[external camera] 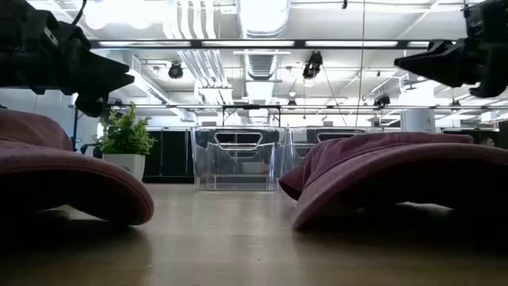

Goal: Pick & Place hat

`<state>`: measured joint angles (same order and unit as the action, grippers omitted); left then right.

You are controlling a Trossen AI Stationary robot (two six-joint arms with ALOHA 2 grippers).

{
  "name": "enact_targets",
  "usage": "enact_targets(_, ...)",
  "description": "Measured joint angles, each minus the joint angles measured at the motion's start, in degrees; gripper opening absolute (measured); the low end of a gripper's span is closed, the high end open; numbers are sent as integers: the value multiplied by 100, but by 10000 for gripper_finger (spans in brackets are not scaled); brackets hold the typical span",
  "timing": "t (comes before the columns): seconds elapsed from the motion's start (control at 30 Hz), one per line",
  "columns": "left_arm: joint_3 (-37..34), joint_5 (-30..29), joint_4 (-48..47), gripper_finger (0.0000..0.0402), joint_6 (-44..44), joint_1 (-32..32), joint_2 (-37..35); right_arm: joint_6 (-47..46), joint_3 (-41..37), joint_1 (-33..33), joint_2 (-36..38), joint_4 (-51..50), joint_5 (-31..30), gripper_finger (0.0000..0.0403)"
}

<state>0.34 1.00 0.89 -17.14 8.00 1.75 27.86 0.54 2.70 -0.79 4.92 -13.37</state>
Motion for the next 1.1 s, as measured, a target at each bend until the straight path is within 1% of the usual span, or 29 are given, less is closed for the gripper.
enact_targets(0.1,0,1,0,106,-1,-1,-1,-12,0,2,0,1,-25,125)
enact_targets(0.13,0,-1,0,106,0,0,0,122,0,0,-1,-2,-33,126)
enact_targets(0.2,0,0,0,106,0,0,-1,758,0,-2,-3,-3,-54,128)
enact_targets(0.37,0,0,0,106,0,0,0,2791,0,2,0,-3,-38,130)
enact_targets(0.43,0,0,1,106,-1,-1,0,3352,0,2,0,-3,-30,128)
enact_targets(0.47,0,0,0,106,0,0,-1,3546,0,-2,0,9,101,127)
enact_targets(0.5,0,-1,0,106,0,0,1,3665,0,-8,-4,55,502,126)
enact_targets(0.53,-1,0,0,106,0,1,1,3565,0,-6,-22,97,1164,125)
enact_targets(0.6,0,1,2,106,0,0,-1,3092,0,5,-31,248,2875,123)
enact_targets(0.67,0,1,0,106,-1,1,1,2858,0,4,-71,518,4505,123)
enact_targets(0.7,0,1,9,106,1,1,1,2885,0,6,-73,708,5156,124)
enact_targets(0.73,0,0,21,106,-1,0,4,2866,1,10,-81,1008,5502,125)
enact_targets(0.77,0,1,26,106,1,-1,19,2528,2,26,-80,1351,5582,126)
enact_targets(0.83,0,2,33,106,0,-1,19,1729,4,42,-70,1996,5507,128)
enact_targets(0.9,0,3,37,106,1,-1,37,1416,4,44,-73,2425,5502,127)
enact_targets(0.97,0,3,39,106,-1,-1,41,1342,4,42,-73,2596,5438,125)
enact_targets(1.03,0,3,39,106,-1,-1,41,1314,4,43,-71,2609,5114,123)
enact_targets(1.1,0,3,42,106,-1,1,41,964,1,39,-75,2658,4657,121)
